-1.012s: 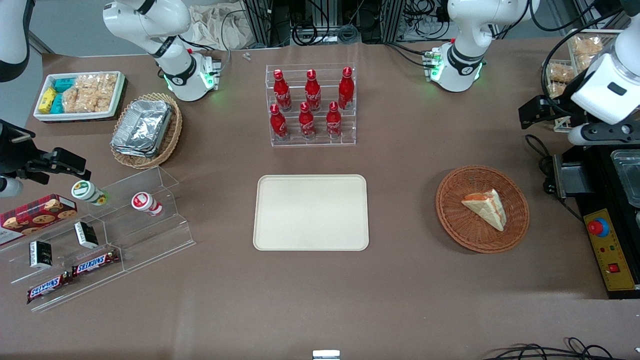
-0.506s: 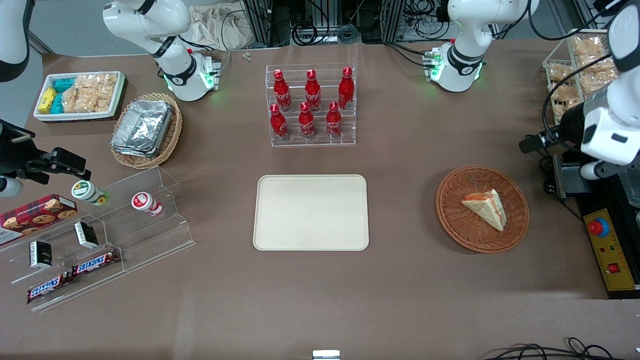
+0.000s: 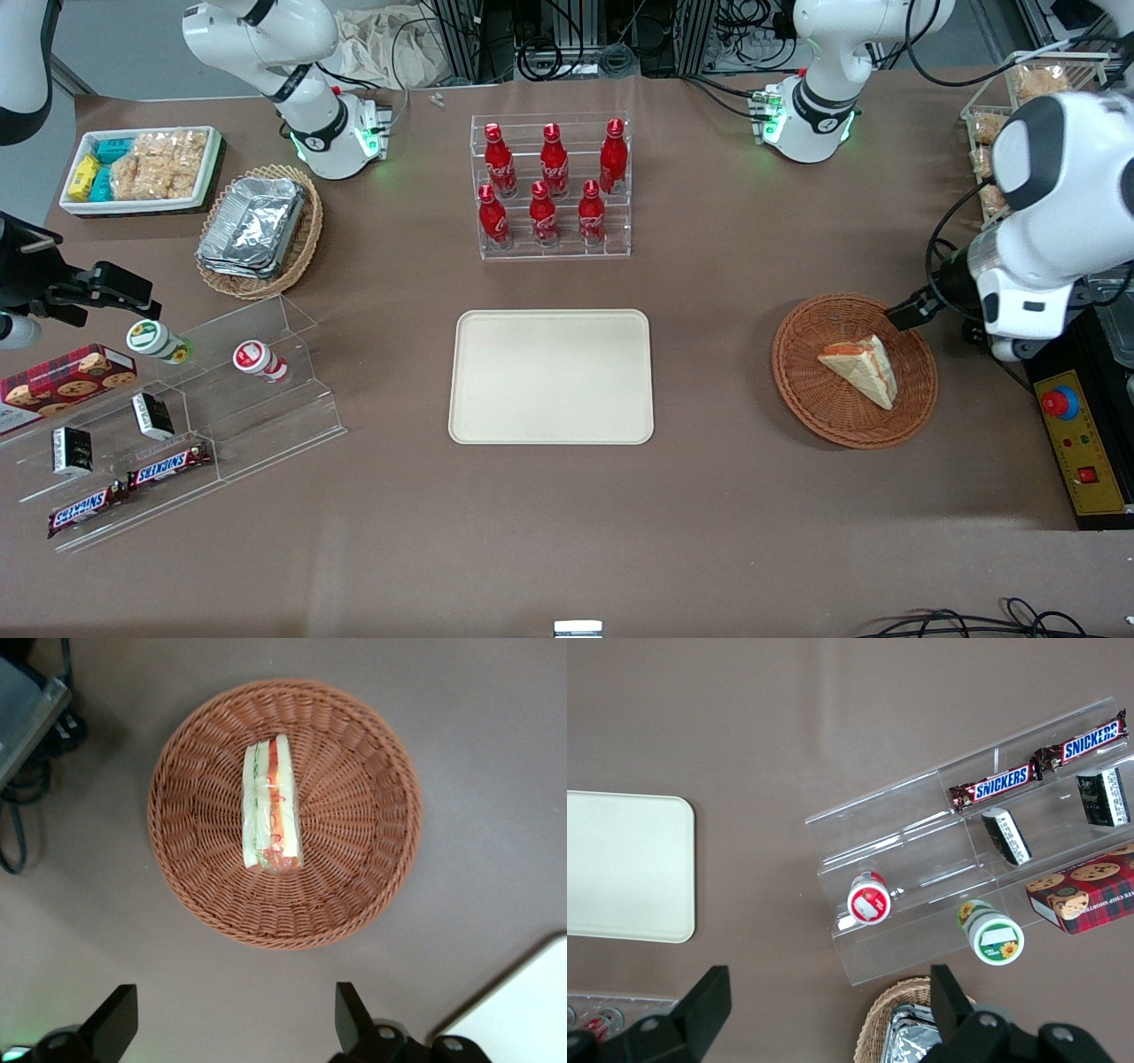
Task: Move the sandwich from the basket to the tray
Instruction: 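Lower the open left gripper over the wrapped sandwich and close it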
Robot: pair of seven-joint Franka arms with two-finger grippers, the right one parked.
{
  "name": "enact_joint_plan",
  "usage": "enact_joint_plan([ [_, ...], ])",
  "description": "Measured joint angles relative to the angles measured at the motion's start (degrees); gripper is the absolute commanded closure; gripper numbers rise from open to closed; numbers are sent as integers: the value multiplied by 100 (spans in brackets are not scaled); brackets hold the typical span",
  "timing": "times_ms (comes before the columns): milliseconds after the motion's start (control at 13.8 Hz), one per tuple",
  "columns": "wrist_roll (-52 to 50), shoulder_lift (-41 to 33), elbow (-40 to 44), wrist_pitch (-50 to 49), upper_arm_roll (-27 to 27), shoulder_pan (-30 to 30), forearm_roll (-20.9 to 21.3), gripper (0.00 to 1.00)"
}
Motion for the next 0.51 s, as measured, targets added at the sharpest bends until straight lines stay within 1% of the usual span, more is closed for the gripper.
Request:
enact_joint_plan([
  [289,-345,61,-1081,1383,1,2,-20,0],
  [506,-935,433,-1370,2190,3,5,-24,0],
])
